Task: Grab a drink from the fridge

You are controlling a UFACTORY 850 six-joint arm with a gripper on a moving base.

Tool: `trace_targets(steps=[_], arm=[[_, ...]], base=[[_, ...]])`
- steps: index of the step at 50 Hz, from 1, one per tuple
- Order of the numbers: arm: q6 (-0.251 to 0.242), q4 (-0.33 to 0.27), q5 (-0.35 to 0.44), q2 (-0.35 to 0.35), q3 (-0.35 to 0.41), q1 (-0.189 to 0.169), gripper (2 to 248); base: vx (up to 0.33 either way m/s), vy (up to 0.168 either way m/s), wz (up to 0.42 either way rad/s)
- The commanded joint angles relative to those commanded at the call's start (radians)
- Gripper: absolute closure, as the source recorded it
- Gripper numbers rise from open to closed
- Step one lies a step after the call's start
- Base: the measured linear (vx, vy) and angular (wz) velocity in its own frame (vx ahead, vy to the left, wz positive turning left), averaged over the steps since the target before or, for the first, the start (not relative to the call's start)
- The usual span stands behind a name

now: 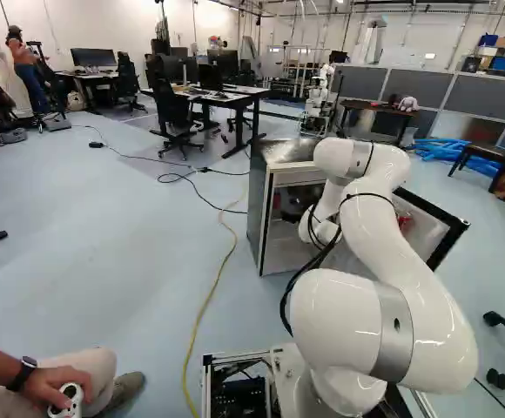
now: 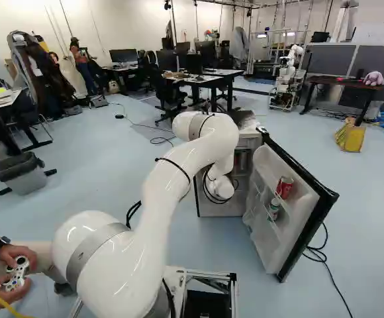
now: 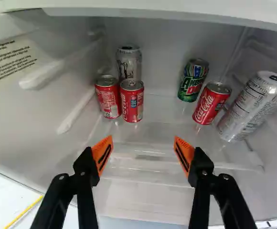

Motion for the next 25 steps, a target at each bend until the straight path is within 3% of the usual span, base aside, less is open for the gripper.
trace_targets(steps=[25], arm=[[0.000,0.000,0.000,-0.040,-0.075,0.021,63]], base=[[0.000,0.000,0.000]])
